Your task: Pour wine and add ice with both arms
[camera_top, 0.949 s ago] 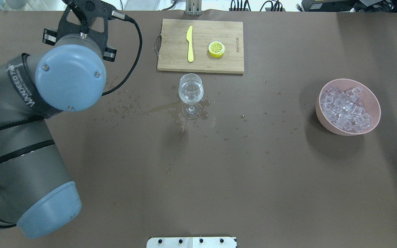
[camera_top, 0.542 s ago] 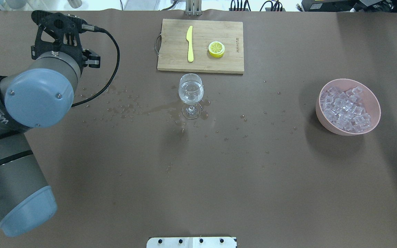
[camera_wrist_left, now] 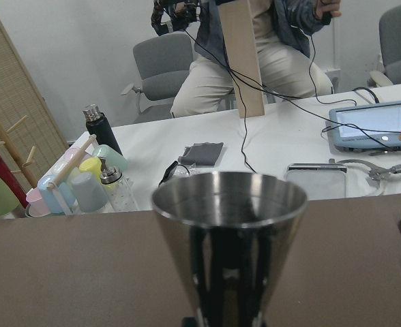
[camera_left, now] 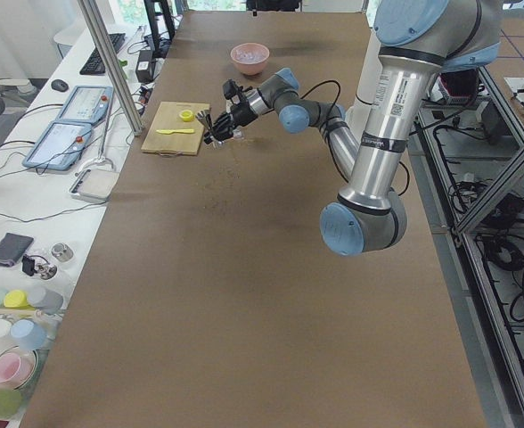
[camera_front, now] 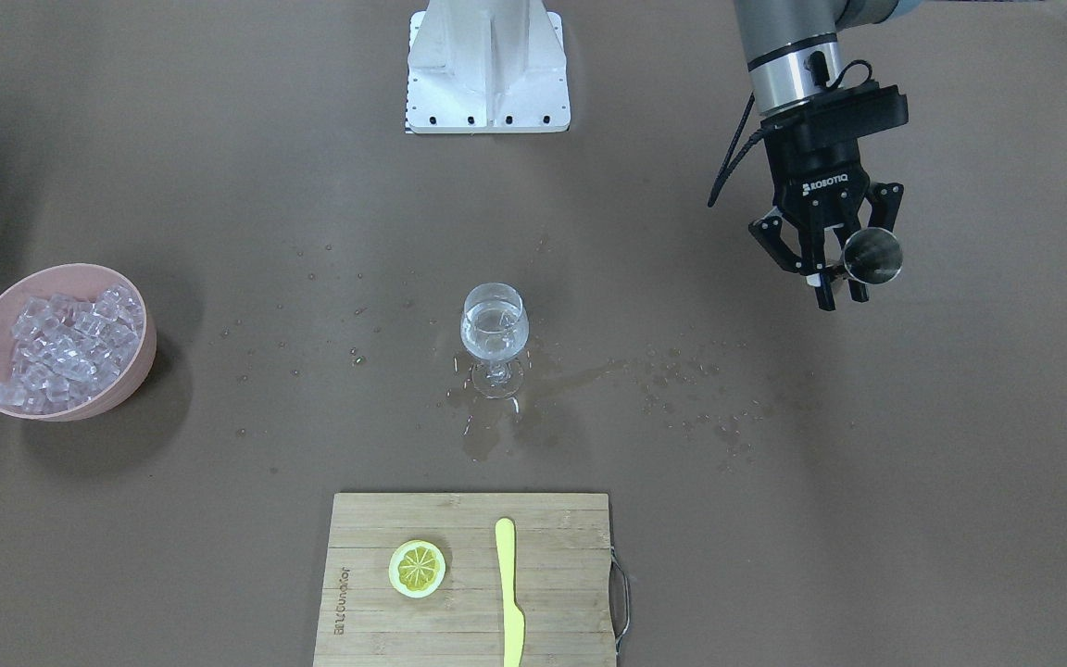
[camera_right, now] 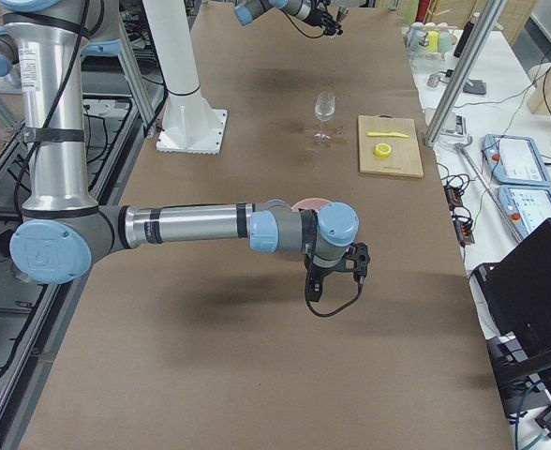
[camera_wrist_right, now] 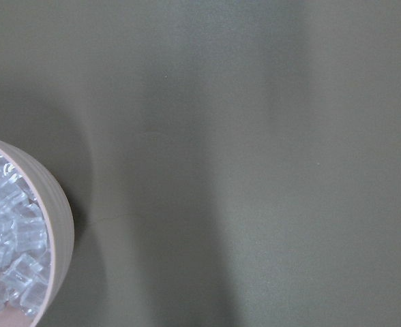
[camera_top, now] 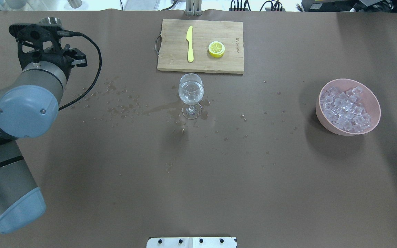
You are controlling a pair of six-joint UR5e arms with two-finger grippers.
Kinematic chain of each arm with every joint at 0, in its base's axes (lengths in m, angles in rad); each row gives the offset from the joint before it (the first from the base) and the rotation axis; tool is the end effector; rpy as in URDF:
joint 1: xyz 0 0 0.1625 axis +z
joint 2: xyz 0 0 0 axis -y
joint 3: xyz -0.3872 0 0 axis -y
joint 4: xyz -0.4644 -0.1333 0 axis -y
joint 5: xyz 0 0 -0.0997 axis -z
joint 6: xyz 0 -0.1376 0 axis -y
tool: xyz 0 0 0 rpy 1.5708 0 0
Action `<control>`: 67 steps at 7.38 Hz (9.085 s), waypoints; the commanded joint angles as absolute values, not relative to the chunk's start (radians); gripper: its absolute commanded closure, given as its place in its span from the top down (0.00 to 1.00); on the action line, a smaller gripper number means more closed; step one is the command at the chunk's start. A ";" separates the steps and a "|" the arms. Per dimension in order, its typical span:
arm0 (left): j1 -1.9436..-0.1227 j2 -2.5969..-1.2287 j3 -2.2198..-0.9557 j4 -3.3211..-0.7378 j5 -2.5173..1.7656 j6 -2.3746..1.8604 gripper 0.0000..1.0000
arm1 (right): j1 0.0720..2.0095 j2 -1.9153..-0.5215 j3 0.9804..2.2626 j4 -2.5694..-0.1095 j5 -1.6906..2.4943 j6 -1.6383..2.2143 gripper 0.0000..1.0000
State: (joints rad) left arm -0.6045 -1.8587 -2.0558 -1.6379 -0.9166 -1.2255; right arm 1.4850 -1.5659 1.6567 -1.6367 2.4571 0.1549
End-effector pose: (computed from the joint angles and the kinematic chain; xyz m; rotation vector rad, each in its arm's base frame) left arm 0.3623 -0.5140 0.2081 0.9247 0.4423 -0.5108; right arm -0.0219 -0.5664 0.5921 -0.0833 -0.8827 0.0535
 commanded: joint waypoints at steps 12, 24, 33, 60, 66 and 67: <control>-0.293 -1.733 -1.721 -1.798 -0.505 -1.724 0.00 | 1.462 -1.565 1.652 -1.637 2.451 0.158 1.00; -0.230 -1.853 -1.612 -1.799 -0.511 -1.796 0.00 | 1.462 -1.565 1.654 -1.637 2.451 0.158 1.00; -0.230 -1.852 -1.624 -1.796 -0.511 -1.819 0.98 | 1.460 -1.566 1.651 -1.637 2.451 0.158 1.00; -1.138 -1.959 -1.957 -1.356 -1.936 -0.592 0.98 | 1.048 -1.391 1.743 -1.395 2.158 0.296 1.00; -1.138 -1.962 -1.956 -1.356 -1.936 -0.589 0.98 | 0.994 -1.387 1.677 -1.384 2.198 0.293 0.96; -1.140 -1.962 -1.956 -1.356 -1.936 -0.589 0.98 | 0.983 -1.390 1.677 -1.384 2.209 0.293 0.96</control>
State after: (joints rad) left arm -1.1387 -1.9616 -1.9561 -1.3560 -1.9359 -0.5892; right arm 0.9937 -1.3874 1.6783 -1.3817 2.1890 0.2934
